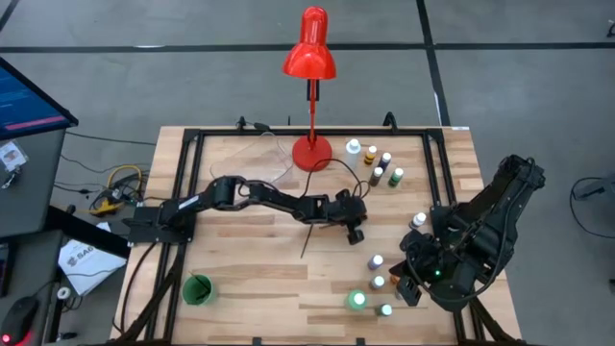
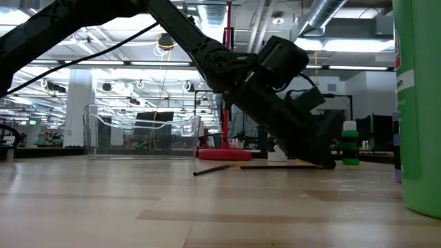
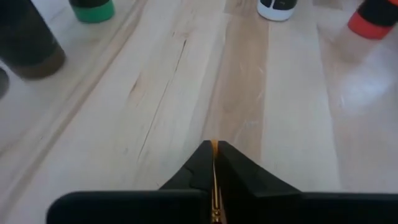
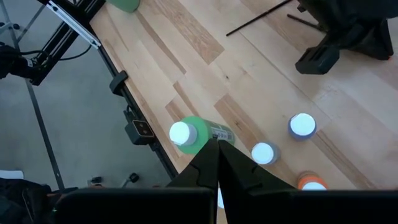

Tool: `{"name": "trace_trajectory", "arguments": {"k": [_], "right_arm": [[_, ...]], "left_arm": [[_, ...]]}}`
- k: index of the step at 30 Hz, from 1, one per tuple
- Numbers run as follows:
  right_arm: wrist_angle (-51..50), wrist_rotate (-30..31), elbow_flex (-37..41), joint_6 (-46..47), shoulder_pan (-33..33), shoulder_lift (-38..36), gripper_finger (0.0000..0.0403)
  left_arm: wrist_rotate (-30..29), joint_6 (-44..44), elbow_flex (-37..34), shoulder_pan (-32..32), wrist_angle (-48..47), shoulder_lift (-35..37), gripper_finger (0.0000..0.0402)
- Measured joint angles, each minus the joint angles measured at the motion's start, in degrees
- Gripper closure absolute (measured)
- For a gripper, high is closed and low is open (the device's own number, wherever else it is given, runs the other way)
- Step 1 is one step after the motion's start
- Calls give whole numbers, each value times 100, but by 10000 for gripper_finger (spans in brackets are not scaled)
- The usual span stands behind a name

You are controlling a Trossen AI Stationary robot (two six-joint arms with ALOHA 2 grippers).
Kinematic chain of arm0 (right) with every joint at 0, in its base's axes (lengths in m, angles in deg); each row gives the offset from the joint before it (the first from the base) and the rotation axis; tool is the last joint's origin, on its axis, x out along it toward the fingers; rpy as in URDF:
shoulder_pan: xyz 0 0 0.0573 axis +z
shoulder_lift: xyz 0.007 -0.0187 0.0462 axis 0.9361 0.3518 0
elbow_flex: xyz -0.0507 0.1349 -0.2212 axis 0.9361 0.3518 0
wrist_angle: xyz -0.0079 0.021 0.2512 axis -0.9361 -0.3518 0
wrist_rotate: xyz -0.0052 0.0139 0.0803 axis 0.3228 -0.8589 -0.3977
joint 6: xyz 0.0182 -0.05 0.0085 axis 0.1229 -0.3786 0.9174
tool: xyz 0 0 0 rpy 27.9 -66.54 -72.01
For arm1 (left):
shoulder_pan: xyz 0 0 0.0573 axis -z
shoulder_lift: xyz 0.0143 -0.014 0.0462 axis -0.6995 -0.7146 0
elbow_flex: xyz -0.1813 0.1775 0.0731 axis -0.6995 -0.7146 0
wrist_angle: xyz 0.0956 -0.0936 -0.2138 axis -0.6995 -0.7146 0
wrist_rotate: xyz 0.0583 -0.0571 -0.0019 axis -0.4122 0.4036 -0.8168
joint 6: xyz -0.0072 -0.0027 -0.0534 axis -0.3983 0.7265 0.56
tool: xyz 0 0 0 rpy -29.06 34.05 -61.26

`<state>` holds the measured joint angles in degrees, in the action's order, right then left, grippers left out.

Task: Pick & Place Paint Supplies
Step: Put the black paintbrush into the green cup

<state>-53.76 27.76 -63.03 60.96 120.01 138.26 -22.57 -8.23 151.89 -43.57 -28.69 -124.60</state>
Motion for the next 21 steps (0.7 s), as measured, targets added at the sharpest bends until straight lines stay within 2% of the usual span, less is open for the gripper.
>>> {"name": "trace_trajectory", "arguments": {"k": [5, 11, 15, 21], "right_arm": [[-6, 1, 0, -97, 0, 0, 403], [-2, 2, 0, -133, 0, 0, 403], [7, 31, 0, -135, 0, 0, 403], [20, 296, 4, -137, 0, 0, 403]], "left_arm": [[369, 407, -5, -7, -330, 123, 400], [658, 478, -54, 162, -711, 544, 401], [547, 476, -199, 277, -719, 1099, 401], [301, 747, -1029, 465, -805, 2354, 401]]}}
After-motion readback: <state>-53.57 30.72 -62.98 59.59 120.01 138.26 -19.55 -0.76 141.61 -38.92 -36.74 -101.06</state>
